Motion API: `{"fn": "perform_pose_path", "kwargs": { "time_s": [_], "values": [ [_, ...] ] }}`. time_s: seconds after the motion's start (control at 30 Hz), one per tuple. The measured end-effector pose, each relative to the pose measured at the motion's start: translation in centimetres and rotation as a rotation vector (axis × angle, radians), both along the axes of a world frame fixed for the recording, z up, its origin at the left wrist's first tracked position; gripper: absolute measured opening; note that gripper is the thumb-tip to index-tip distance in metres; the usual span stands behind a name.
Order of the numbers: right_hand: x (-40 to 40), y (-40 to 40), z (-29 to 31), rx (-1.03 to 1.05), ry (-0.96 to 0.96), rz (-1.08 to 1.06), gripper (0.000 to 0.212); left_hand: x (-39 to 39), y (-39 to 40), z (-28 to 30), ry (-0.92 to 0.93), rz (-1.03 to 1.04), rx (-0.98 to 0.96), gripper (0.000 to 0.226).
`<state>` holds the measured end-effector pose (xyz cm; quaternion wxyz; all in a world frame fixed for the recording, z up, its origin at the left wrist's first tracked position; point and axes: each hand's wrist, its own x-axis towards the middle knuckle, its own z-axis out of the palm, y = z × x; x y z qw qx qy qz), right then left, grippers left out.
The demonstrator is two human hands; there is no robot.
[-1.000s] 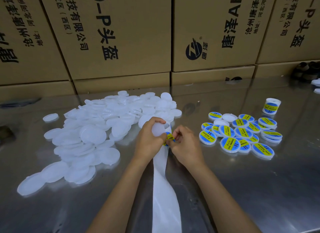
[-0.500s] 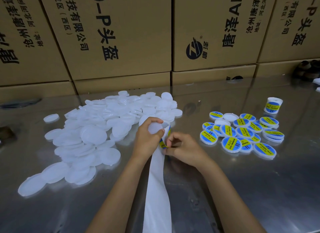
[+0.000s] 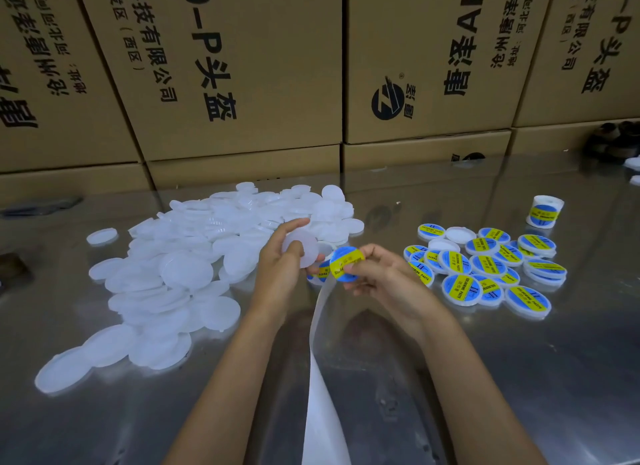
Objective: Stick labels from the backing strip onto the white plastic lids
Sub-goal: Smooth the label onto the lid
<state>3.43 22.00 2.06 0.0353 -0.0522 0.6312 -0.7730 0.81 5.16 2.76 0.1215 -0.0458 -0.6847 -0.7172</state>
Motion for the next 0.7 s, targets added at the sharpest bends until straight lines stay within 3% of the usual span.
{"fn": "perform_pose_path", "kwargs": {
  "time_s": [0.13, 0.47, 0.7],
  "values": [
    [0.1, -0.6, 0.6, -0.134, 0.07, -0.139, 0.014, 0.7, 0.4, 0.9, -0.023, -0.116, 0.143, 0.048],
    [0.0, -2.4, 0.6, -0.063, 0.241, -0.324, 0.023, 1.4, 1.7, 1.6, -0.181, -0.376, 0.322, 0.036],
    [-0.2, -2.5, 0.3, -0.06, 0.256, -0.383, 0.027, 1.4, 1.7, 1.6, -0.182, -0.39, 0.33, 0.037]
  ]
}}
